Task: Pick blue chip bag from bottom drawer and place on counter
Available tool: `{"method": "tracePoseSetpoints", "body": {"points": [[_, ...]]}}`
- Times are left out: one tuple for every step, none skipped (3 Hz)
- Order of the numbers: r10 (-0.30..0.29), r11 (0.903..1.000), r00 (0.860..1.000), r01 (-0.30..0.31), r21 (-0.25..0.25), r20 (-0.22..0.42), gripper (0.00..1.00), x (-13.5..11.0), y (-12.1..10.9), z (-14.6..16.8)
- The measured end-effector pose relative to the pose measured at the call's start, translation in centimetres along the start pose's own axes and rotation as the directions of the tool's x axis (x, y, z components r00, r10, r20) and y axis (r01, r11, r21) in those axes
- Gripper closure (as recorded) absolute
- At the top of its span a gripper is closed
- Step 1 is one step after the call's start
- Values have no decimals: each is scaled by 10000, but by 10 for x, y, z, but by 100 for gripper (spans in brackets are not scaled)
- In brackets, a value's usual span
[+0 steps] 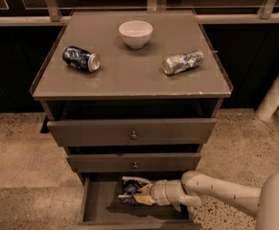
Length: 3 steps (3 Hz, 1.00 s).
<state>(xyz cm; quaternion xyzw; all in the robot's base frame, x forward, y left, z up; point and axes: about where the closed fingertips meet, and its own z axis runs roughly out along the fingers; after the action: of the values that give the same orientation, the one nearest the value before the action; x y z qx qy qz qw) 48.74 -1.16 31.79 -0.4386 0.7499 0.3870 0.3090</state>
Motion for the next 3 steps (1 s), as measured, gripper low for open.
{"method": "tracePoseSetpoints", "body": {"points": [[-66,10000,10000,66,-9,-28,100,-3,1,-1],[105,9973,9988,-139,-723,-477,100,-11,-1,4],[15,9835,9959,-179,-1802,-906,100,-28,20,-31]]}}
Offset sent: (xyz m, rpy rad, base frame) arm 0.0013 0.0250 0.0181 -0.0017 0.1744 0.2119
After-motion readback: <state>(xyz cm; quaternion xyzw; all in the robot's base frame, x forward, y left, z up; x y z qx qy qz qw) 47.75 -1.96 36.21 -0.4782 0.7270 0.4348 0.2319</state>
